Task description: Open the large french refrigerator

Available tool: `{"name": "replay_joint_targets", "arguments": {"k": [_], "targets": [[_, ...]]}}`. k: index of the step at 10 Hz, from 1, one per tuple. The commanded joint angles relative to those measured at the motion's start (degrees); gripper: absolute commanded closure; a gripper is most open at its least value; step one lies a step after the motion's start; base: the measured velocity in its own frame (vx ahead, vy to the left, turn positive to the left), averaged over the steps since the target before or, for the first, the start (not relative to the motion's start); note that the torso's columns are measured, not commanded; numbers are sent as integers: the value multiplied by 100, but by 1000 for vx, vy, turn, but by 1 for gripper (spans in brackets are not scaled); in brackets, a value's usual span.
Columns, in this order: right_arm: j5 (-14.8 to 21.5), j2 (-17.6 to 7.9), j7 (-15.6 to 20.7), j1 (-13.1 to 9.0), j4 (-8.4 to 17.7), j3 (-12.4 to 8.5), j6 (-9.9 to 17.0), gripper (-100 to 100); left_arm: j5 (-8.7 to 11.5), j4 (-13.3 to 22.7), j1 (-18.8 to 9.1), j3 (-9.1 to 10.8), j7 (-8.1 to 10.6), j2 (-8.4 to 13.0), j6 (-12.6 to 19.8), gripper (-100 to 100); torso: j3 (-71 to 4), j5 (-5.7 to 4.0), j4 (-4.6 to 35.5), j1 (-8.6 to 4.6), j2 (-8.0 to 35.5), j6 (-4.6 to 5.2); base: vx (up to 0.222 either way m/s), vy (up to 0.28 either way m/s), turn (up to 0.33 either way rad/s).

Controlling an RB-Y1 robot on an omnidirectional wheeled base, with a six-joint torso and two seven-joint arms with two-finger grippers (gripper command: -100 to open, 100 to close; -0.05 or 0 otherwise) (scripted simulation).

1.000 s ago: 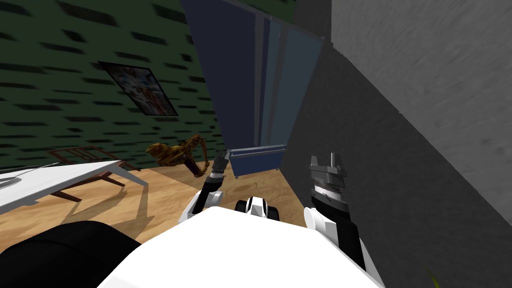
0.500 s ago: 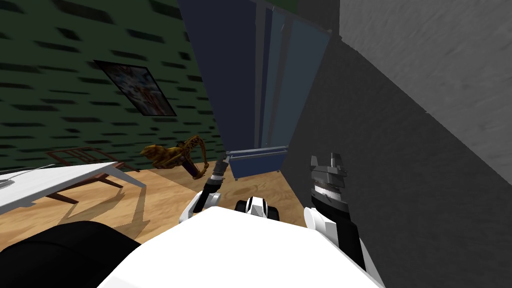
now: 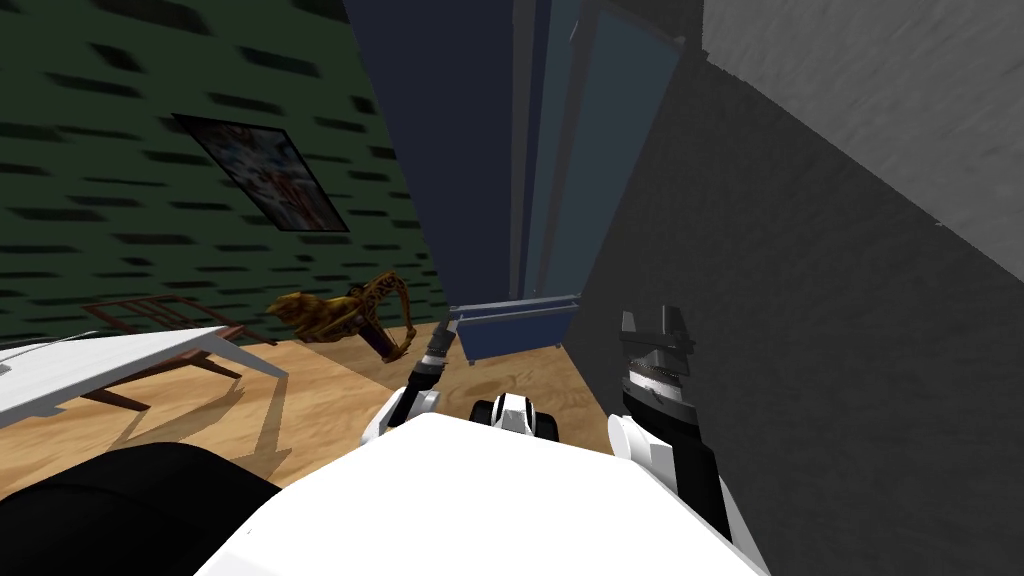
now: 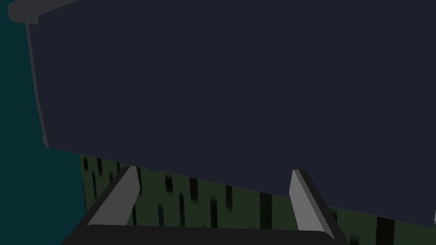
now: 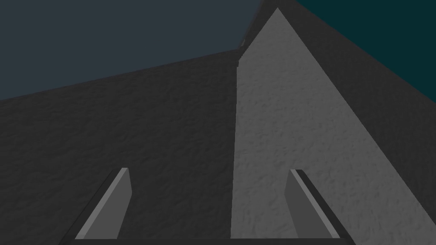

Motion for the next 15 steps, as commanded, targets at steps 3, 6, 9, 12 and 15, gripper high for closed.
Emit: {"name": "replay_joint_targets", "arguments": {"k": [3,6,9,12,15], "targets": [[0,0,0,0,0,0,0,0,8,577,-48,72,-17,42,-233,-100,3,-2,1,-7,5,1,75,5,13],[0,0,0,0,0,0,0,0,16,1095,-105,134,-33,58,-445,-100,-6,0,-3,0,-9,1,92,10,19],[0,0,0,0,0,0,0,0,23,1539,-163,198,-48,70,-665,-100,3,-1,1,-5,7,1,84,10,18],[0,0,0,0,0,0,0,0,27,1896,-193,231,-56,76,-776,-100,0,-1,0,-5,0,1,73,-1,16],[0,0,0,0,0,0,0,0,35,2431,-251,295,-72,85,-999,-100,-9,0,-4,-1,-15,1,103,8,21]]}}
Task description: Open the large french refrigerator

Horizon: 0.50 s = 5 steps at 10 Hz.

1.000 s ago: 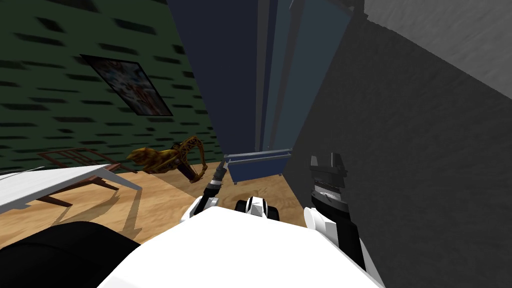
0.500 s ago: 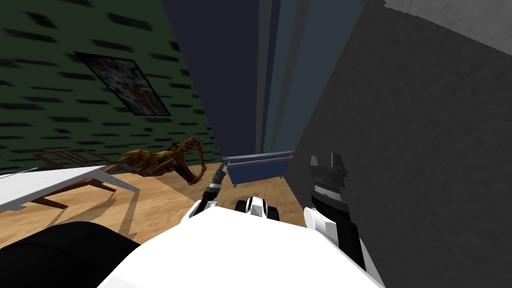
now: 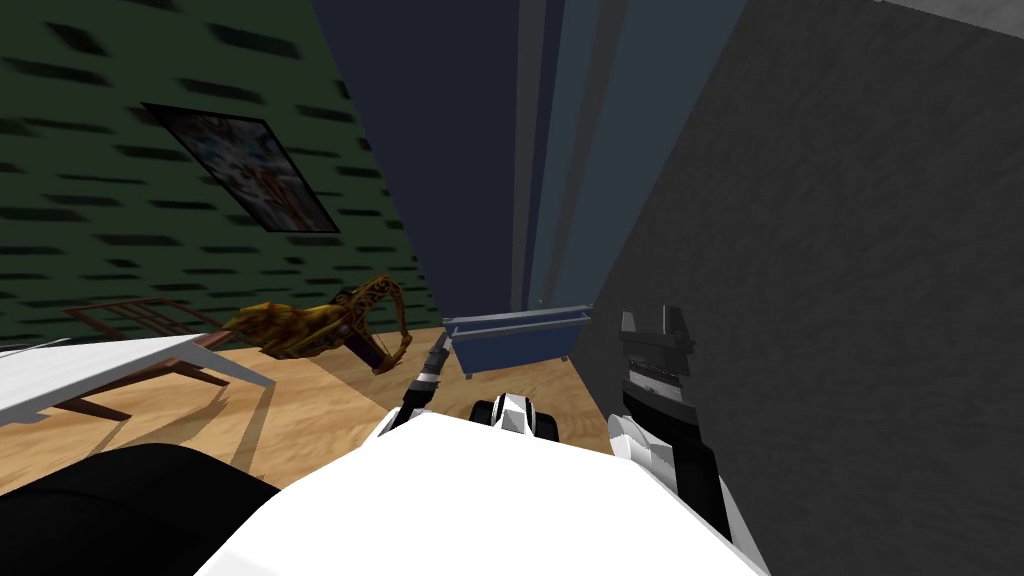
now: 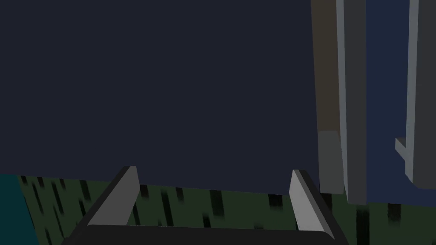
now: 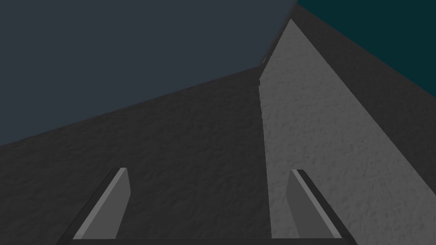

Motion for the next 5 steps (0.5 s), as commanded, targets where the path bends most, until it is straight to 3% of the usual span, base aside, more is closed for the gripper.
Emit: {"name": "replay_joint_targets", "arguments": {"k": [1,5], "targets": [[0,0,0,0,0,0,0,0,8,395,-50,54,-10,6,-180,-100,5,-1,2,-4,11,0,98,6,22],[0,0,0,-1,0,0,0,0,15,963,-105,117,-25,-9,-397,-100,13,-1,6,-3,22,1,72,8,14]]}}
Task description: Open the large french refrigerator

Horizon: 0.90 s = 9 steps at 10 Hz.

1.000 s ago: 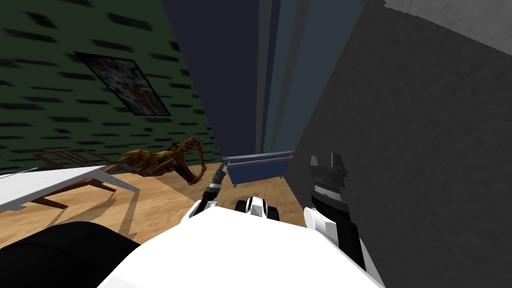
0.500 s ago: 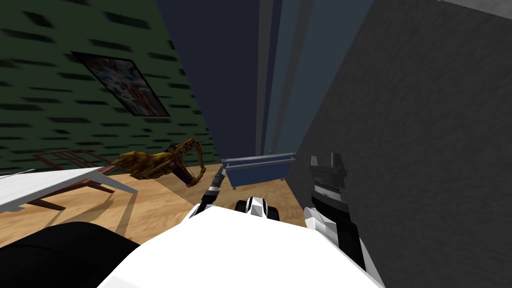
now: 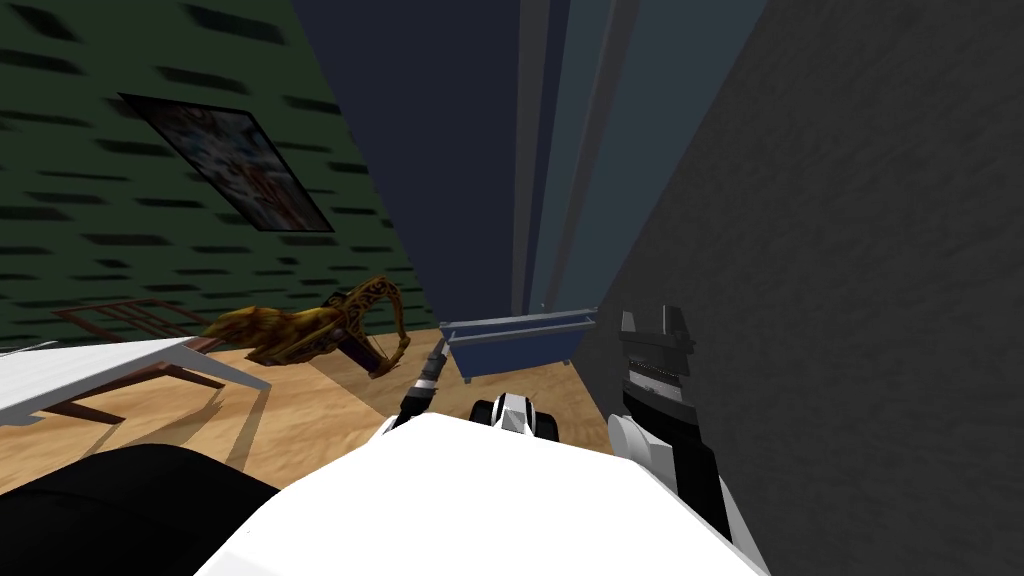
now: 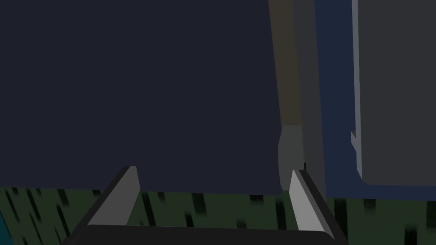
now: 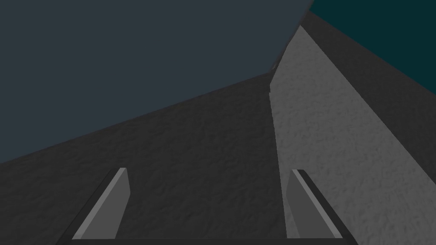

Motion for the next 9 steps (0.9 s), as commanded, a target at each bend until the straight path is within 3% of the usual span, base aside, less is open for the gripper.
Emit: {"name": "replay_joint_targets", "arguments": {"k": [1,5,9], "targets": [[0,0,0,0,0,0,0,0,10,504,-60,68,-13,-25,-245,-100,-6,1,-3,2,-11,-1,109,17,39],[0,0,0,1,0,0,0,0,16,1052,-111,127,-27,-85,-448,-100,-8,0,-4,1,-13,-1,98,2,16],[0,0,0,1,0,0,0,0,28,1818,-197,229,-51,-322,-807,-100,-10,0,-5,-2,-15,-1,102,0,31]]}}
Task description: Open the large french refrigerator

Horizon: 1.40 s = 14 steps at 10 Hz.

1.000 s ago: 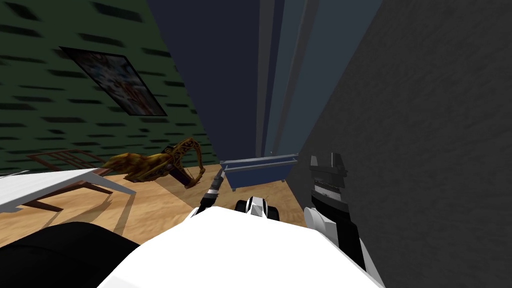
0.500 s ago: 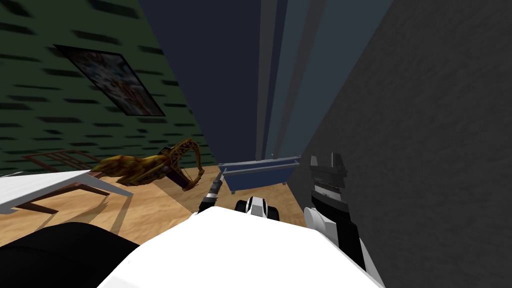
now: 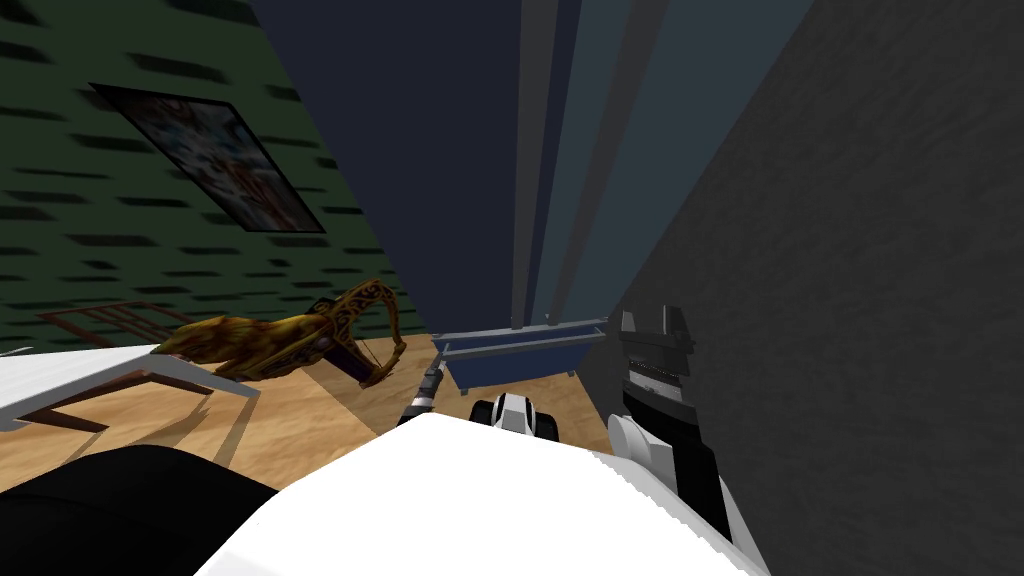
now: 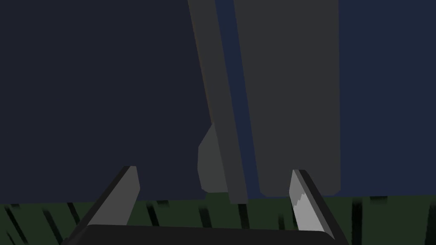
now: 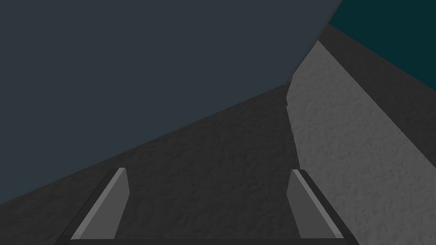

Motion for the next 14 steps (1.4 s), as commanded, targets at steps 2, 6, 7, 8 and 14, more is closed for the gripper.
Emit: {"name": "replay_joint_targets", "arguments": {"k": [2,6,7,8,14], "targets": [[0,0,0,-1,0,0,0,0,6,342,-31,42,-3,-107,-164,-100,-2,29,-10,49,-30,20,32,5,-2],[0,0,0,0,0,0,0,0,15,946,-95,117,-21,-529,-427,-100,-15,10,-9,18,-33,8,81,6,12],[0,0,0,0,0,0,0,0,16,1055,-107,130,-24,-676,-473,-100,-5,3,-3,6,-11,2,92,6,13],[0,0,0,0,0,0,0,0,18,1144,-117,141,-26,-835,-510,-100,7,0,3,-1,11,0,71,3,13],[0,0,0,-1,0,0,0,0,41,1138,-188,172,-2,-1120,-374,-100,2,1,1,6,1,0,23,0,2]]}}
